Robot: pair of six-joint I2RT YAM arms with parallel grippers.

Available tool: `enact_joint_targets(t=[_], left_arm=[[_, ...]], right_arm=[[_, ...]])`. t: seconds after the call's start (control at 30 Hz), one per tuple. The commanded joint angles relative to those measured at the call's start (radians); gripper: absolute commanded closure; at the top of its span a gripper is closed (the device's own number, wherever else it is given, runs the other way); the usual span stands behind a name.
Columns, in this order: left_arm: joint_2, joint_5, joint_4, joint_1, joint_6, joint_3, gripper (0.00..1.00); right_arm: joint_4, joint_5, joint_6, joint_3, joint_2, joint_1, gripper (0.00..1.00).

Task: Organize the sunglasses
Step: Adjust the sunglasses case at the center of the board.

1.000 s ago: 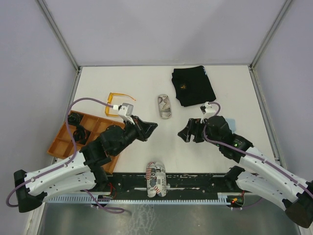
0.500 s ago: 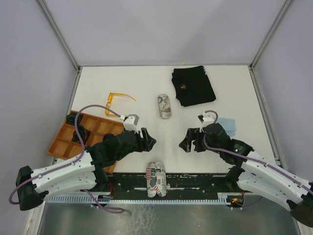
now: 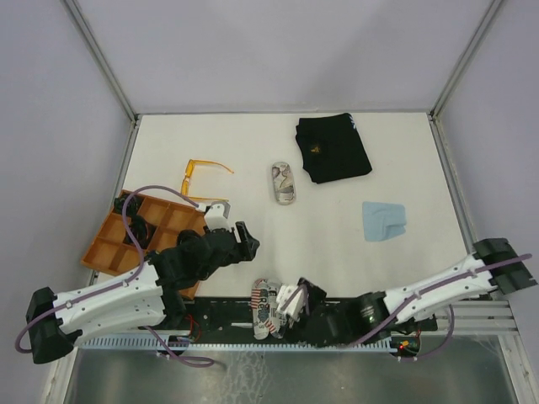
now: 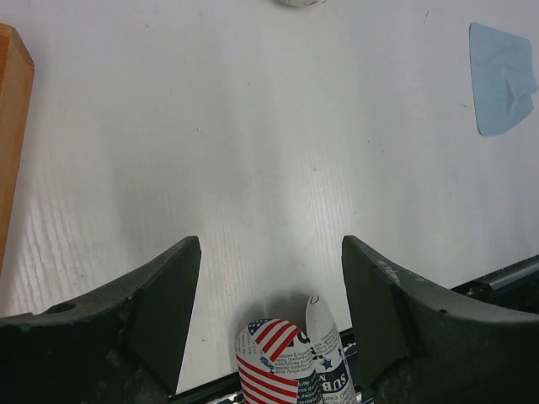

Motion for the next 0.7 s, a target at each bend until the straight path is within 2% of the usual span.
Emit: enact_joint_targets(t=[0.0, 0.17, 0.33, 0.67], left_arm=[[-0.044, -0.061, -0.001, 0.004, -0.055, -0.013, 0.25], [-0.068, -0.068, -0.007, 0.004, -0.047, -0.008, 0.25], [-0.077, -0.064, 0.0, 0.009, -0.037, -0.009, 0.25], [-0.101, -0.047, 0.021, 0.008, -0.042, -0.042, 0.25]], right_arm=[[0.076, 0.369, -0.166, 0.126, 0.219, 0.196, 0.02], [0.038, 0.429, -0.151, 0.228, 0.409, 0.252, 0.01], [0.066, 0.415, -0.115, 0.239, 0.437, 0.253, 0.01], [-0.039, 0.371, -0.043, 0.317, 0.577, 0.238, 0.01]])
